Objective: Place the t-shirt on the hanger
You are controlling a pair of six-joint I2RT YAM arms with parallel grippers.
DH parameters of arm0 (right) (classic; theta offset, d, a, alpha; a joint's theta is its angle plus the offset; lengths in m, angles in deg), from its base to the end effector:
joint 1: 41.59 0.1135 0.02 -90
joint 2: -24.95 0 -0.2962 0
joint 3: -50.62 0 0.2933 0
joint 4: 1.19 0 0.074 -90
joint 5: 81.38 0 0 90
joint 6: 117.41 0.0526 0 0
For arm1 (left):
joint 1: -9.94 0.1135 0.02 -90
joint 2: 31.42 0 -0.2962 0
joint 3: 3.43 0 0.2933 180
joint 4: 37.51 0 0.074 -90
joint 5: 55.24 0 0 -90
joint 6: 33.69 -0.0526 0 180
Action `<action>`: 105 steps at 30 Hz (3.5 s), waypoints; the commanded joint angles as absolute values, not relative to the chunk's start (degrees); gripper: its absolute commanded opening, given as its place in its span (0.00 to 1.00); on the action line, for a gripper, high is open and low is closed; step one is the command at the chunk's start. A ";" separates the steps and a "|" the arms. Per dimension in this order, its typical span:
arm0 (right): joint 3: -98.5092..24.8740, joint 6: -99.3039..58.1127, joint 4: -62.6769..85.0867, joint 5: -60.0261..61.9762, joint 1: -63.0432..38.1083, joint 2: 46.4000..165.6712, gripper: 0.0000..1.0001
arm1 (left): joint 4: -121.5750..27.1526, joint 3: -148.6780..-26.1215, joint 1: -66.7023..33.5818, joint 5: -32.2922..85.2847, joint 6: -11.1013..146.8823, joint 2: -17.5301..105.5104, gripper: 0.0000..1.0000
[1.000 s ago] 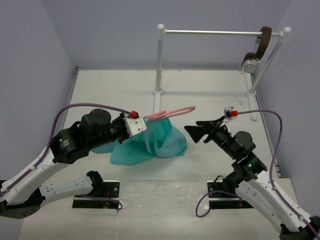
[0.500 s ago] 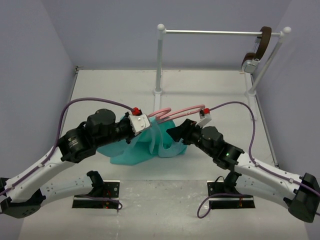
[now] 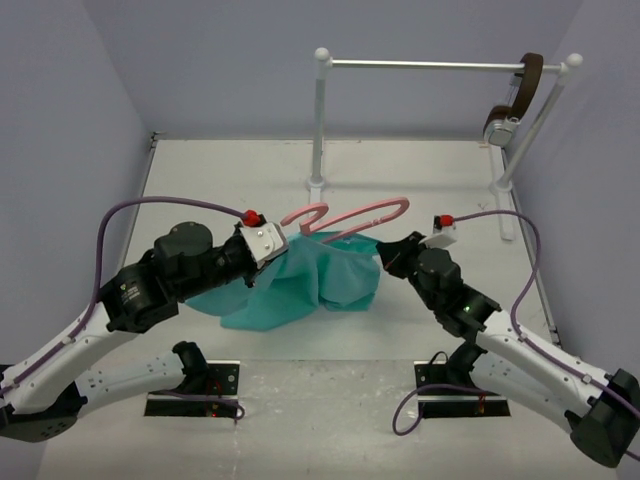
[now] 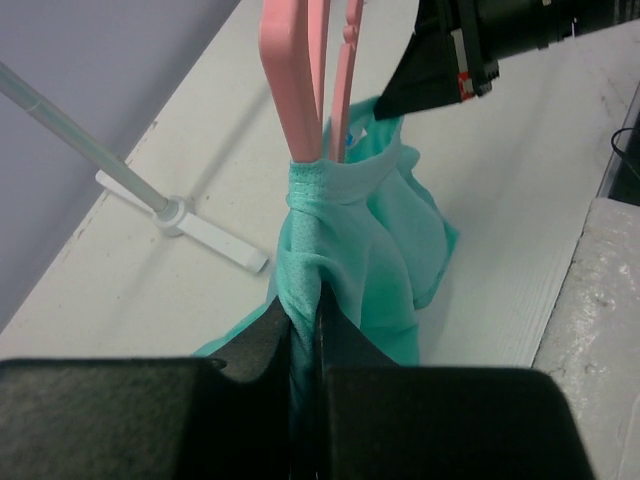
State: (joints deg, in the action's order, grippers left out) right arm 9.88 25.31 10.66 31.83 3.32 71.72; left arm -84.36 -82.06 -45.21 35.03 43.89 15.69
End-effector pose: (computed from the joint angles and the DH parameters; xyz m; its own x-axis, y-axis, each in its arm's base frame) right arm 0.1742 0.1443 0.2609 -0.4366 0.5973 -0.6727 -0.0591 0.7271 0.6840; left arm 0.1091 -0.1562 0.4504 0.0284 0.3356 -0.9416 0.8314 0.5150 0.2086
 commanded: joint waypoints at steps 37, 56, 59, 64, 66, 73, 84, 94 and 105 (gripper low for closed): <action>-32.09 -1.48 53.50 11.41 -5.56 63.23 0.44 | -60.29 -87.89 -44.19 9.09 49.75 36.64 0.00; -35.89 -21.88 48.31 -13.61 -5.47 64.25 0.63 | -70.67 -95.92 -42.71 -18.24 43.65 48.65 0.00; -36.44 -23.01 47.26 -13.39 -5.56 66.49 0.40 | -71.55 -96.35 -42.71 -18.62 43.23 49.19 0.00; -33.74 -24.61 43.49 -15.67 -5.64 64.30 0.00 | -73.95 -96.85 -42.39 -12.52 42.82 48.61 0.23; -33.27 -23.84 41.77 -13.23 -5.65 62.82 0.00 | -73.96 -96.52 -41.28 -3.22 44.51 46.78 0.50; -39.12 -23.20 42.26 -5.23 -5.65 59.80 0.00 | -70.84 -88.71 -31.50 5.06 46.15 35.93 0.87; -46.94 -24.08 44.97 -4.55 -5.73 61.85 0.00 | -71.30 -82.64 -30.75 19.95 44.17 30.61 0.24; -50.84 -25.14 49.21 2.34 -5.66 65.15 0.00 | -66.15 -84.64 -27.54 34.61 53.90 32.20 0.00; -52.63 -26.51 52.13 -1.38 -5.73 67.54 0.00 | -57.19 -77.79 -25.58 6.96 50.29 27.24 0.81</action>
